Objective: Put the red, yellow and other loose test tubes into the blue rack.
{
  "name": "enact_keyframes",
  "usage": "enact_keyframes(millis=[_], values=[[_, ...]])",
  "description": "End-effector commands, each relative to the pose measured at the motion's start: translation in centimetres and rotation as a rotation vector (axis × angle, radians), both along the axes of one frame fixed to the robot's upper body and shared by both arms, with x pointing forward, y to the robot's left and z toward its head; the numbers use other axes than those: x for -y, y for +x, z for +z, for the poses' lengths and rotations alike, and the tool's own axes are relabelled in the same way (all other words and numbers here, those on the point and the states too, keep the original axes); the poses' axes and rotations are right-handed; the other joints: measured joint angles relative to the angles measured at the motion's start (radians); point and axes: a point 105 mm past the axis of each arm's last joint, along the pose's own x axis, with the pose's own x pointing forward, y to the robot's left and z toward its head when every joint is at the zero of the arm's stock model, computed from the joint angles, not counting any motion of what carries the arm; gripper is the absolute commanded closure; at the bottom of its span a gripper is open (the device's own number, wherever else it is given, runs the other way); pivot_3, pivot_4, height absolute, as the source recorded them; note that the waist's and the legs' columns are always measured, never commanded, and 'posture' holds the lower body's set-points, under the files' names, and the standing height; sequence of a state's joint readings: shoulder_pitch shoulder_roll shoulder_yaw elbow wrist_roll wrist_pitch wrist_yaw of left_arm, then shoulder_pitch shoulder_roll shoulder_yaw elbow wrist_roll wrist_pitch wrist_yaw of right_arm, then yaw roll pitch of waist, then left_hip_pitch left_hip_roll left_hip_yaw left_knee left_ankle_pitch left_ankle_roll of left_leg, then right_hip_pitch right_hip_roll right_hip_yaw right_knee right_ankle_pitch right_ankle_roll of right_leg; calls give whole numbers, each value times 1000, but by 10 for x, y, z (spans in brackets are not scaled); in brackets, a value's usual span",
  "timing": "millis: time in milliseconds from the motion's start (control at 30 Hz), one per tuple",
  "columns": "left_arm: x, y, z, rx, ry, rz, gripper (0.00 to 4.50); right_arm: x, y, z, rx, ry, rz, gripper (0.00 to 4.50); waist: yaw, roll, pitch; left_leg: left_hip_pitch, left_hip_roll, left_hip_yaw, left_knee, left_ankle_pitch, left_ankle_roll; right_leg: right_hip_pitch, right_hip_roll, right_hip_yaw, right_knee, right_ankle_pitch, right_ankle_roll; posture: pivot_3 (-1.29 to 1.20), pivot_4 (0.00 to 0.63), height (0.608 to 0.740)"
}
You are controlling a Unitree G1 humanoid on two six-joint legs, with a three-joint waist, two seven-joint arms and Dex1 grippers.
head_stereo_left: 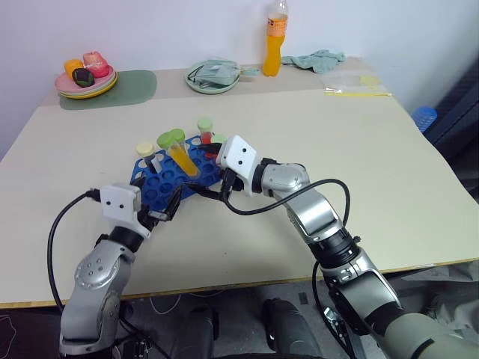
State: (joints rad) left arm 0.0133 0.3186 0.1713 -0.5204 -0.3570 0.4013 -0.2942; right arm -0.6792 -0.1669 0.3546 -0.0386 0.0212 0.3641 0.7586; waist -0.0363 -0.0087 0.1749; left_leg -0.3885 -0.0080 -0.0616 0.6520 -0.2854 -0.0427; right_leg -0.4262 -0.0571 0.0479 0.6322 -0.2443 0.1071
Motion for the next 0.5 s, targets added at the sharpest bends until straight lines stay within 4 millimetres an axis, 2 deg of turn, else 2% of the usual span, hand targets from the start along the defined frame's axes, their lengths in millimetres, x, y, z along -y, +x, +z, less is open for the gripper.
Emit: enact_keyframes(millis=[33,333,500], values=[[19,4,15,3,-27,-112,0,7,-13,12,3,42,32,31,-2,0,0,0,0,0,0,0,0,0,0,0,0,0,0,0,150,740],[25,20,22,-11,-66,-128,0,44,-16,-4,-54,-3,-59,31,-5,0,0,0,0,1,0,0,0,0,0,0,0,0,0,0,150,740],[26,20,22,-11,-77,-119,0,50,-16,-9,-63,-7,-96,31,-3,0,0,0,0,1,0,0,0,0,0,1,0,0,0,0,150,740]])
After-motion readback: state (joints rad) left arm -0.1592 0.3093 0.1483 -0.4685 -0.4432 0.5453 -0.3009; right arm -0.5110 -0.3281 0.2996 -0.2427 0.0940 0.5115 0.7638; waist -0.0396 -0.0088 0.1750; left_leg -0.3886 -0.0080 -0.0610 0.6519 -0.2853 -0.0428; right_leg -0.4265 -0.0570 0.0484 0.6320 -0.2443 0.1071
